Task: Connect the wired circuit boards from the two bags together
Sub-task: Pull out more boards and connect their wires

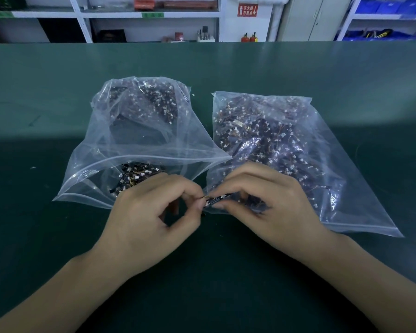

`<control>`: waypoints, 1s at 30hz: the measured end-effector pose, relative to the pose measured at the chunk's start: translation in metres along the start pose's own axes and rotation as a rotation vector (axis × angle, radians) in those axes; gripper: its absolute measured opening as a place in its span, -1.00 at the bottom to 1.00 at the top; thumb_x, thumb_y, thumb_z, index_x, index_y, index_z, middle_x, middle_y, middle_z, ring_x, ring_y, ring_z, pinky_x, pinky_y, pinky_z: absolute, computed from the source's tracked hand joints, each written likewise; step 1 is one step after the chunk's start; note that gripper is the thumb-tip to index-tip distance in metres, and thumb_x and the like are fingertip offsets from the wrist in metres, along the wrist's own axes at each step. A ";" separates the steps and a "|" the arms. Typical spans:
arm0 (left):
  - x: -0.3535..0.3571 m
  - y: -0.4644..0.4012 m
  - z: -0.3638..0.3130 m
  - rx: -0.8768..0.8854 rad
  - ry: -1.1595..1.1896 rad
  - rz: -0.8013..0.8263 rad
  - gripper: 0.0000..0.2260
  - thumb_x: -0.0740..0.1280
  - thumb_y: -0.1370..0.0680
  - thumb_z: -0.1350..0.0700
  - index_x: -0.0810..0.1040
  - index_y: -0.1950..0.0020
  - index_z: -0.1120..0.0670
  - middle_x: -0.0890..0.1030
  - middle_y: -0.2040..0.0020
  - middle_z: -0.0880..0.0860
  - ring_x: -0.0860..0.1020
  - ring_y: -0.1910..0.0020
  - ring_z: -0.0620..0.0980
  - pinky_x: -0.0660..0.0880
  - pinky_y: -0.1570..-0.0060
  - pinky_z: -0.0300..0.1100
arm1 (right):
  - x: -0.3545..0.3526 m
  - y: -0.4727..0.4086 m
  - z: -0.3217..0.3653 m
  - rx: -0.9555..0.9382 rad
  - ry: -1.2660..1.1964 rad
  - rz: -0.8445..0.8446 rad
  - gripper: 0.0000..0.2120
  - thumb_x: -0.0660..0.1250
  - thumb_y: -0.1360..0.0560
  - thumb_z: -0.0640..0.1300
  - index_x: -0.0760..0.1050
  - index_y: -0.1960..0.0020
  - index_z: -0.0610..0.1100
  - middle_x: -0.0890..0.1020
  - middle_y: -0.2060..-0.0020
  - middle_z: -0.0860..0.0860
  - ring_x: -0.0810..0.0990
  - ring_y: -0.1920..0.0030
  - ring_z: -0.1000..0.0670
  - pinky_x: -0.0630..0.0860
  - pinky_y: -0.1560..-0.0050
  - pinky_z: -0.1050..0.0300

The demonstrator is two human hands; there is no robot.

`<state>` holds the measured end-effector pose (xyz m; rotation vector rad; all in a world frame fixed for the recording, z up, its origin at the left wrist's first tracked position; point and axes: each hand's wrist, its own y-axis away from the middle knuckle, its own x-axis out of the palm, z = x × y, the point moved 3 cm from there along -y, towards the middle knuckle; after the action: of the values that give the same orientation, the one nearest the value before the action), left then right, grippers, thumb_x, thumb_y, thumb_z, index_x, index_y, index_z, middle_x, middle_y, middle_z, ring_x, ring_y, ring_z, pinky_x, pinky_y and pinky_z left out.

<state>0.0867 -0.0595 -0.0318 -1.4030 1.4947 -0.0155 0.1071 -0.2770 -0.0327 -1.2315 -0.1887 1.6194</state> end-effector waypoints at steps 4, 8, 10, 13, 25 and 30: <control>0.000 0.001 0.002 -0.011 0.009 -0.017 -0.85 0.36 -0.67 0.02 0.71 -0.08 0.03 0.60 0.17 -0.17 0.58 0.20 -0.08 0.47 0.21 -0.26 | -0.002 0.000 0.001 -0.005 -0.011 -0.043 -0.91 0.53 -0.59 -0.13 0.76 -0.01 -0.14 0.68 0.11 0.03 0.63 0.13 0.07 0.46 0.04 0.30; -0.004 0.000 0.004 -0.029 0.026 -0.052 -0.78 0.40 -0.65 -0.08 0.69 -0.20 0.01 0.61 0.03 -0.18 0.59 0.13 -0.04 0.51 0.24 -0.17 | -0.001 0.001 -0.001 0.011 -0.021 -0.052 -0.93 0.56 -0.57 -0.17 0.75 0.03 -0.18 0.68 0.12 0.01 0.63 0.15 0.03 0.54 0.15 0.16; -0.005 -0.002 0.001 0.004 0.000 -0.054 -0.79 0.46 -0.61 -0.07 0.72 -0.15 0.03 0.62 0.01 -0.13 0.57 0.11 -0.07 0.47 0.19 -0.25 | -0.002 0.001 -0.001 0.027 -0.053 -0.070 -0.95 0.59 -0.54 -0.21 0.75 0.04 -0.18 0.68 0.13 0.01 0.62 0.17 0.04 0.55 0.19 0.12; -0.002 -0.002 -0.001 0.045 -0.033 -0.032 -0.86 0.51 -0.59 0.01 0.75 -0.05 0.06 0.62 0.04 -0.09 0.56 0.11 -0.10 0.41 0.10 -0.32 | -0.003 0.001 -0.001 0.031 -0.094 -0.096 -0.93 0.61 -0.51 -0.21 0.74 0.05 -0.17 0.69 0.14 0.03 0.61 0.18 0.06 0.53 0.20 0.15; -0.003 -0.002 -0.001 0.043 -0.030 -0.056 -0.96 0.51 -0.59 0.13 0.74 0.02 0.09 0.62 0.06 -0.07 0.56 0.13 -0.09 0.41 0.13 -0.32 | -0.002 0.000 -0.001 0.087 -0.104 -0.095 -0.92 0.62 -0.50 -0.19 0.72 0.08 -0.15 0.66 0.14 0.04 0.58 0.23 0.02 0.41 0.15 0.37; -0.003 -0.003 0.000 0.057 -0.039 -0.033 -0.94 0.50 -0.59 0.13 0.75 0.04 0.10 0.62 0.05 -0.07 0.57 0.13 -0.06 0.42 0.14 -0.28 | -0.001 0.000 0.000 0.081 -0.122 -0.073 -0.93 0.61 -0.52 -0.23 0.72 0.08 -0.19 0.67 0.14 0.02 0.62 0.17 0.00 0.48 0.15 0.27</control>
<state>0.0882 -0.0582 -0.0286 -1.3750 1.4281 -0.0510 0.1070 -0.2782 -0.0323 -1.0532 -0.2400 1.6242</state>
